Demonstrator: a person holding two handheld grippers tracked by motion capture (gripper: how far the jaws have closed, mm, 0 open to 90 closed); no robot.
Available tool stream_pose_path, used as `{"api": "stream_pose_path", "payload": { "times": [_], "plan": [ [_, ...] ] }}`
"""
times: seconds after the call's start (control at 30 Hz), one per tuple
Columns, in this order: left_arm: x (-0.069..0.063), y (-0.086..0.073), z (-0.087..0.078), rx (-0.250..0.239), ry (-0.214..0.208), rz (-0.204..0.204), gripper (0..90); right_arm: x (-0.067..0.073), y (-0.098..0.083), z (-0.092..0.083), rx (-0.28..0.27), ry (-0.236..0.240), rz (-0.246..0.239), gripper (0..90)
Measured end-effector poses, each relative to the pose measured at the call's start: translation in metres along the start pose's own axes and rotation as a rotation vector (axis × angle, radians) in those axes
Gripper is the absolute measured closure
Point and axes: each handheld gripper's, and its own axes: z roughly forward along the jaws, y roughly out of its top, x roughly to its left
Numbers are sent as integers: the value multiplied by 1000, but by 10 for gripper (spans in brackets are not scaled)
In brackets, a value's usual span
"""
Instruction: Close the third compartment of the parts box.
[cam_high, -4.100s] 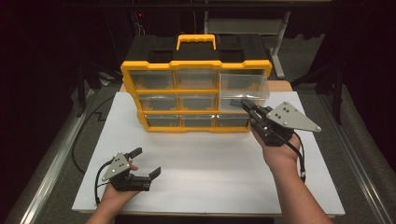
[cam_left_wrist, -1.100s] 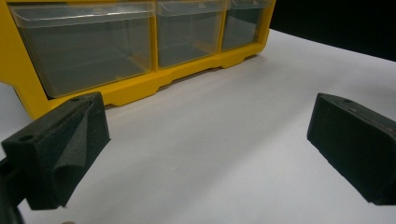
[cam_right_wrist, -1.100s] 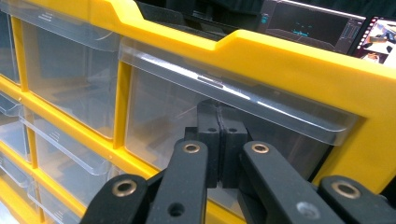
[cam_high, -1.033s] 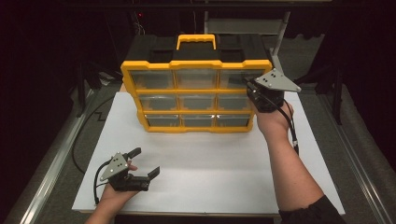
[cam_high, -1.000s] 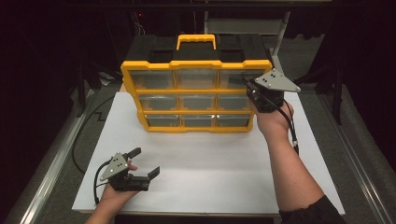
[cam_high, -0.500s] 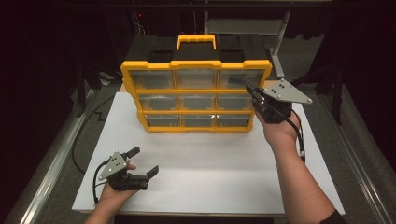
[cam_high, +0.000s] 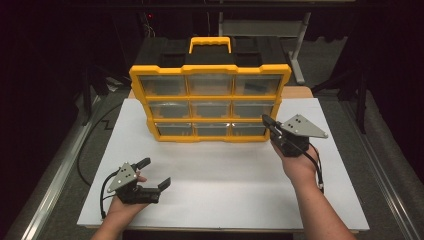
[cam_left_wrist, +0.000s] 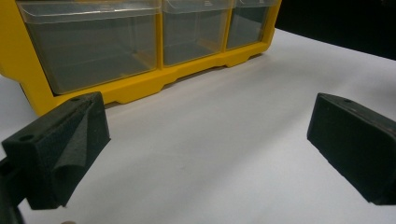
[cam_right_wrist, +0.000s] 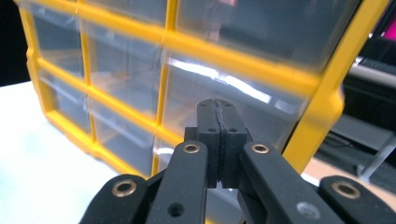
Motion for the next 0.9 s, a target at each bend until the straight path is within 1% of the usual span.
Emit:
{"api": "stream_pose_path", "payload": {
  "times": [0.2, 0.33, 0.37, 0.4, 0.47, 0.5, 0.6, 0.63, 0.7, 0.77, 0.9],
  "plan": [
    [0, 0, 0, 0, 2, 1, 3, 5, -29, -7, 35, 13, 34, 900],
    [1, 0, -1, -2, 6, 0, 4, 9, -47, -15, 52, 21, 54, 900],
    [1, 0, 0, -4, 7, -2, 3, 11, -52, -18, 55, 22, 67, 900],
    [2, 0, 0, -4, 8, -3, 4, 11, -55, -20, 64, 16, 68, 900],
    [2, 0, -1, -1, 10, -1, 4, 12, -63, -25, 63, 24, 81, 900],
    [3, 0, -1, -3, 11, -3, 3, 12, -66, -29, 71, 23, 79, 900],
    [3, 0, 0, -4, 13, -8, 3, 12, -77, -38, 69, 24, 113, 900],
    [3, 0, 0, -3, 13, -8, 3, 12, -80, -41, 73, 21, 112, 900],
    [3, 0, 0, -3, 15, -11, 3, 11, -87, -48, 72, 17, 126, 900],
    [3, -1, -1, -6, 16, -15, 4, 10, -93, -55, 68, 16, 150, 900],
    [4, -1, -1, -1, 23, -16, 4, 9, -102, -70, 70, 15, 152, 900]
  ]
}}
